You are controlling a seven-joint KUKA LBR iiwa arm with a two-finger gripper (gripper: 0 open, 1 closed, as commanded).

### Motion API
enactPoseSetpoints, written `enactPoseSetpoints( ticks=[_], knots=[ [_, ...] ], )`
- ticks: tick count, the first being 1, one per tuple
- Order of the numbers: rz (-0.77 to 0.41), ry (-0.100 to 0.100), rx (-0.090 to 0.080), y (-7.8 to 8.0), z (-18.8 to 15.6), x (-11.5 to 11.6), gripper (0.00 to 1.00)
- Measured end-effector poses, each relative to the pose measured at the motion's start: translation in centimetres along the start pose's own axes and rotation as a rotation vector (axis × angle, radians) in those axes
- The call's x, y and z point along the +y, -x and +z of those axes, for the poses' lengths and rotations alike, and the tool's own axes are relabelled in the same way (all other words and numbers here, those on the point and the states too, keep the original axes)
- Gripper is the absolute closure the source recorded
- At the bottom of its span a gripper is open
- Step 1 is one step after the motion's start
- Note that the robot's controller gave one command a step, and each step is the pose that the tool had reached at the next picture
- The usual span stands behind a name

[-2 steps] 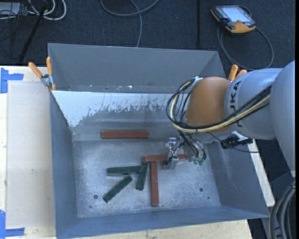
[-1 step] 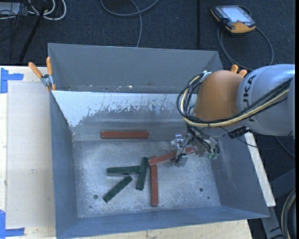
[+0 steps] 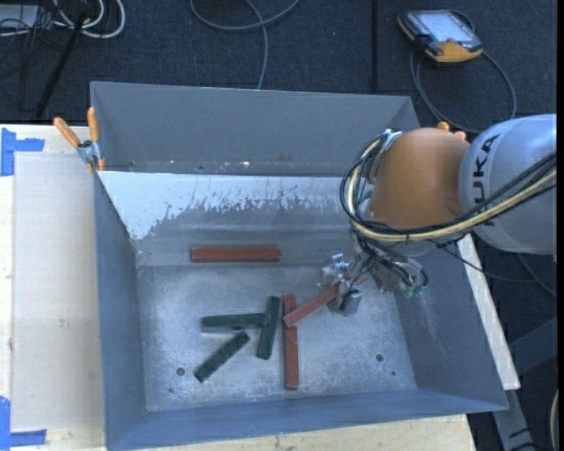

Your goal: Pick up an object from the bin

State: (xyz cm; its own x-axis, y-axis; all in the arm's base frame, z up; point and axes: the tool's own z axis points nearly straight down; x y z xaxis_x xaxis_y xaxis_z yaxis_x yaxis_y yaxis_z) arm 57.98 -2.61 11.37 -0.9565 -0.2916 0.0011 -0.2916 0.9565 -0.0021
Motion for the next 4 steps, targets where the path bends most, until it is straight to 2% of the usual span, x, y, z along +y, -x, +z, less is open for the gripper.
enactPoseSetpoints(
  ticks=[1,2,3,4],
  knots=[
    [0.295,0.002,-0.004,2.1,2.0,2.5,1.0],
    [0.317,0.003,0.0,1.7,2.0,1.2,1.0],
    [0.024,0.005,0.003,-2.0,-1.4,-1.3,1.0],
    [0.192,0.001,-0.001,-3.4,-3.2,-2.1,1.0]
  ],
)
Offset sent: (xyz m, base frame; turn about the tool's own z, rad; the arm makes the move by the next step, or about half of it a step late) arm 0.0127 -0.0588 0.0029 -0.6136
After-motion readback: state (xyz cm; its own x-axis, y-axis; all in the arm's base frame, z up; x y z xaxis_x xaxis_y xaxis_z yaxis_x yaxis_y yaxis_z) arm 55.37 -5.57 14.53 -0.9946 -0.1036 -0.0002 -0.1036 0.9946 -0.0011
